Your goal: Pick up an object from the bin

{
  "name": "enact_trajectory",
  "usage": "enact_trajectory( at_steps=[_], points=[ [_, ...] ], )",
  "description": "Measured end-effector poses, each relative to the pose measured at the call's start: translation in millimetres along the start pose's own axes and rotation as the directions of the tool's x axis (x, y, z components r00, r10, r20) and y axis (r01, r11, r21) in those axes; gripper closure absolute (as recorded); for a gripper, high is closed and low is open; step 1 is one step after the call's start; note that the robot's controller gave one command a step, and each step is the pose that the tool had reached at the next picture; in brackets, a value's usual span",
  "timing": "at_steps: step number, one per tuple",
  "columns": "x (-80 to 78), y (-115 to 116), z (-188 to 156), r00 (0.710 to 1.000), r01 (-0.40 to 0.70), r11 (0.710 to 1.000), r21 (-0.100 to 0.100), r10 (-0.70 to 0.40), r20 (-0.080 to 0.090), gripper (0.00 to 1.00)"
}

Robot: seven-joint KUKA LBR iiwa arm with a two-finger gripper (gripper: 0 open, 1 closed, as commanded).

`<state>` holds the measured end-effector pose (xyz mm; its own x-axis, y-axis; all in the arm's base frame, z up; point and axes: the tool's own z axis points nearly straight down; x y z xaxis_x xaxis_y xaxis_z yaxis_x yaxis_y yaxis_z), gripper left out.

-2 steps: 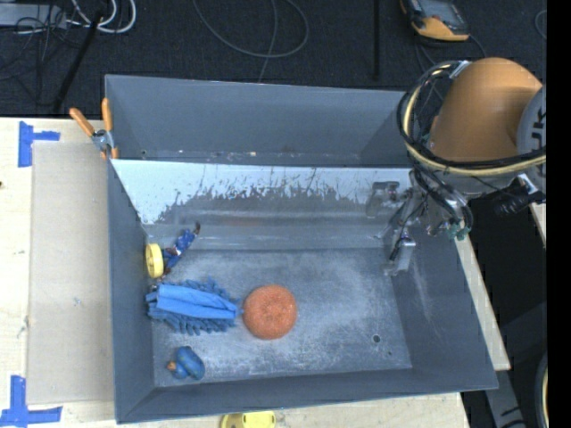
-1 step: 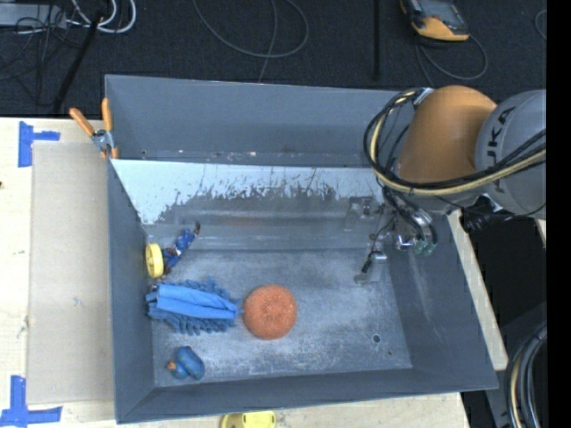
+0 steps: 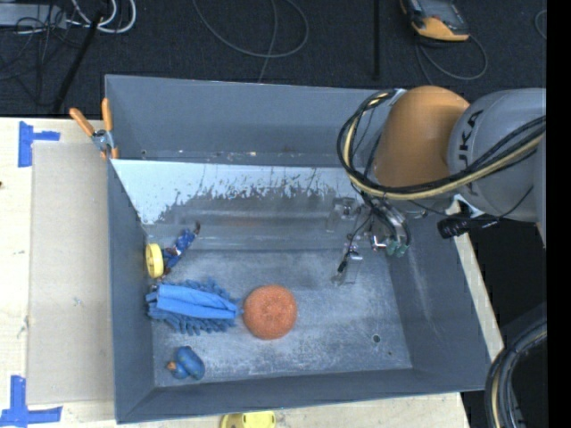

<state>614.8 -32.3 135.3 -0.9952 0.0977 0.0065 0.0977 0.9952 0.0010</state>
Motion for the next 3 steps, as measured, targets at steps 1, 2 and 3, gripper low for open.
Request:
enact_trajectory(
  at_steps=[1, 2, 3],
  points=[
    [0.7, 72.1, -24.2, 0.997, 0.079, 0.997, 0.0, -0.079, 0.008, 0.0],
    [7.1, 91.5, 46.0, 0.981, -0.196, 0.981, -0.002, 0.196, 0.01, 0.0],
    [60.8, 135.1, 63.7, 0.975, 0.223, 0.975, 0.002, -0.223, 0.011, 1.0]
  ],
)
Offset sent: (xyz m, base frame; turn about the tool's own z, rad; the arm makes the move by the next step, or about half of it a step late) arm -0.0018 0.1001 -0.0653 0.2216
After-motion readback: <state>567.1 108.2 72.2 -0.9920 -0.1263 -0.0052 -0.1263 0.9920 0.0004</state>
